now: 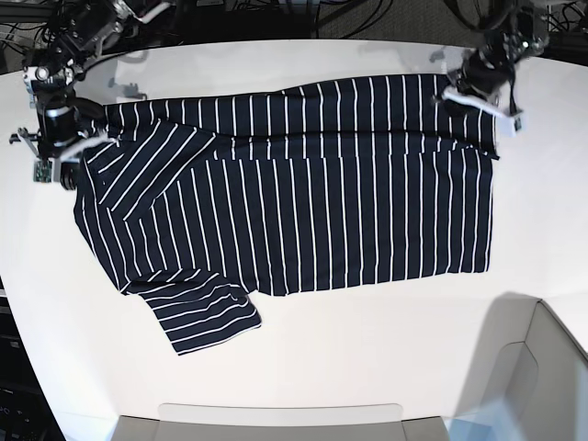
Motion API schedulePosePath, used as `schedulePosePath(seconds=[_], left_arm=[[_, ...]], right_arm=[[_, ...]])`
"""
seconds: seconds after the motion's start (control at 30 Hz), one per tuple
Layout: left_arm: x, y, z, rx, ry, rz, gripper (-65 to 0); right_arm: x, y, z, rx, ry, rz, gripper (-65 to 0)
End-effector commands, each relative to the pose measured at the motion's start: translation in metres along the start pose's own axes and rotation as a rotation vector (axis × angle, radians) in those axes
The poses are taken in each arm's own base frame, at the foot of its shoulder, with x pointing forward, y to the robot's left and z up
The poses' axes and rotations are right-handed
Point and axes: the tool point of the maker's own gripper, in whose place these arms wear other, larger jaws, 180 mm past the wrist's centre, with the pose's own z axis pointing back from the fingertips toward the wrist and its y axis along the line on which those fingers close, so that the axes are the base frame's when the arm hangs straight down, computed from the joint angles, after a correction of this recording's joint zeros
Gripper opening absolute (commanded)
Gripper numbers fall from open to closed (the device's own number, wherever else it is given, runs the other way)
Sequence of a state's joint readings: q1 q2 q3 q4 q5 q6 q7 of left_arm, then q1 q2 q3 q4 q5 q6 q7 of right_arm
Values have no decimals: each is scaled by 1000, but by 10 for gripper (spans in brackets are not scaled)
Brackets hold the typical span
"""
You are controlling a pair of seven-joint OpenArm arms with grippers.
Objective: Fold the T-shirt properly
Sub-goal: 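Grasp the sleeve side of the shirt with the right gripper and fold inward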
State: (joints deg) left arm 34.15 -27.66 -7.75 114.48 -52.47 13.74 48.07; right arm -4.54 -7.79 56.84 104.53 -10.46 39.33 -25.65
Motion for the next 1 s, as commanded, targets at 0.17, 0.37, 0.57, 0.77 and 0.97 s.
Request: schedulePosePath(seconds=[0.17, 0.37, 0.57, 0.77, 0.97], left_arm=[[30, -26, -3, -69, -2, -29, -650], [46, -40, -5, -102, 4, -43, -650], [53, -44, -6, -109, -15, -38, -650], [49, -46, -15, -118, -2, 11, -650], [42, -52, -20, -138, 6, 60, -650]], right_arm=[[76, 22, -30, 30, -157, 55, -625], [91, 64, -87, 131, -102, 110, -626], [66, 79, -158, 139, 58, 91, -626], [11, 70, -196, 105, 253, 34, -626], [-54, 72, -176, 117, 336, 60, -627]])
